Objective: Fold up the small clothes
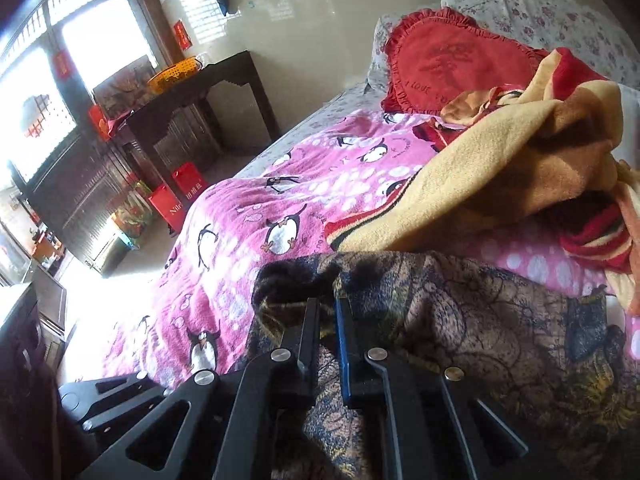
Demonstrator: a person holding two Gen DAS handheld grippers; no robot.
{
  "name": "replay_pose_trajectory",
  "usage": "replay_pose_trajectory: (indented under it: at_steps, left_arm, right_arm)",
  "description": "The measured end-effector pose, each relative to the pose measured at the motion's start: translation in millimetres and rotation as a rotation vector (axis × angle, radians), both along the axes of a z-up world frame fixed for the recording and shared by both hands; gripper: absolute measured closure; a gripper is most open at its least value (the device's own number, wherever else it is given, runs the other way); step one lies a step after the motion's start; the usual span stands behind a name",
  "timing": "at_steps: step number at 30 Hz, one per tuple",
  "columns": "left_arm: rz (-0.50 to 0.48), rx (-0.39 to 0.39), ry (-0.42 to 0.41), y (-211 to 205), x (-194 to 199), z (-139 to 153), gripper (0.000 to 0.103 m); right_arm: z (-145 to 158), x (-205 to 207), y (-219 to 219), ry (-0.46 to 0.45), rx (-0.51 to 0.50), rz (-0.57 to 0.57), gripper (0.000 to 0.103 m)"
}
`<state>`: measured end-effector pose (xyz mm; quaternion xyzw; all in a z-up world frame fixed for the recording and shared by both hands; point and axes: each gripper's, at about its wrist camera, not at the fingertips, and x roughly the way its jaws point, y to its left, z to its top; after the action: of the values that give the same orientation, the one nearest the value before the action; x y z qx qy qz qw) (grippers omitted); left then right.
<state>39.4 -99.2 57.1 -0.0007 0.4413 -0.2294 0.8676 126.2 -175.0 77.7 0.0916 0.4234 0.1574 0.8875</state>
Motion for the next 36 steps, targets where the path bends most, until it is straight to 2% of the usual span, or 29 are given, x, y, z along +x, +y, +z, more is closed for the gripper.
replay_pose_trajectory:
  at_steps: [2,4,5,7,9,12,13,14,15,16,17,19,22,24,26,28,30,31,33,34,36]
  left_arm:
    - [-0.006,0.001,-0.008,-4,7,0,0.066]
    - [-0.004,0.028,-0.007,-10,16,-5,0.066]
    - [-0.005,0.040,0.004,-12,22,-10,0.066]
    - [0.002,0.030,0.039,-13,34,-18,0.065]
    - [0.016,0.003,0.053,-11,38,-19,0.063]
    - [0.035,0.000,0.068,-9,36,-16,0.063]
    - [0.041,0.002,0.072,-8,34,-13,0.063]
    - [0.049,0.014,0.071,-6,32,-10,0.063]
    - [0.055,0.028,0.063,-3,28,-5,0.063]
    - [0.061,0.041,0.048,1,23,0,0.063]
    - [0.069,0.051,0.037,5,20,5,0.063]
    - [0.079,0.052,0.025,17,10,13,0.063]
    - [0.092,0.052,0.022,36,-9,18,0.063]
    - [0.096,0.050,0.031,45,-22,18,0.063]
    - [0.093,0.047,0.045,51,-36,16,0.063]
    - [0.087,0.058,0.061,55,-50,13,0.063]
    - [0.084,0.068,0.070,60,-63,12,0.063]
    - [0.081,0.070,0.072,63,-70,11,0.063]
    - [0.076,0.075,0.073,68,-81,10,0.063]
    - [0.077,0.078,0.072,70,-86,9,0.063]
    - [0.073,0.080,0.077,72,-94,6,0.063]
  right_arm:
    - [15,-33,-16,-0.040,-0.021,-0.037,0.089]
    - [28,-74,-47,-0.095,-0.061,-0.146,0.053]
    - [34,-94,-67,-0.124,-0.066,-0.200,0.049]
    - [39,-131,-105,-0.134,-0.110,-0.311,0.048]
    - [28,-159,-145,-0.059,-0.208,-0.439,0.048]
    - [5,-185,-202,0.036,-0.260,-0.607,0.055]
    - [-7,-190,-227,0.083,-0.281,-0.704,0.054]
    - [-15,-194,-246,0.105,-0.213,-0.747,0.053]
    - [-18,-200,-262,0.107,-0.079,-0.765,0.053]
    - [-17,-209,-274,0.113,0.010,-0.804,0.054]
    - [-10,-217,-279,0.107,0.023,-0.840,0.054]
    - [9,-233,-276,0.067,-0.042,-0.859,0.053]
    - [23,-261,-265,0.056,-0.031,-0.823,0.052]
    - [20,-277,-257,0.090,0.011,-0.780,0.050]
    - [11,-283,-240,0.122,0.003,-0.757,0.048]
    - [-5,-287,-231,0.174,-0.088,-0.780,0.048]
    - [-23,-287,-232,0.290,-0.205,-0.859,0.048]
    - [-24,-291,-233,0.307,-0.211,-0.892,0.048]
    - [-11,-301,-227,0.225,-0.117,-0.902,0.048]
    - [-1,-301,-219,0.188,-0.078,-0.872,0.048]
    - [16,-295,-198,0.132,-0.061,-0.796,0.048]
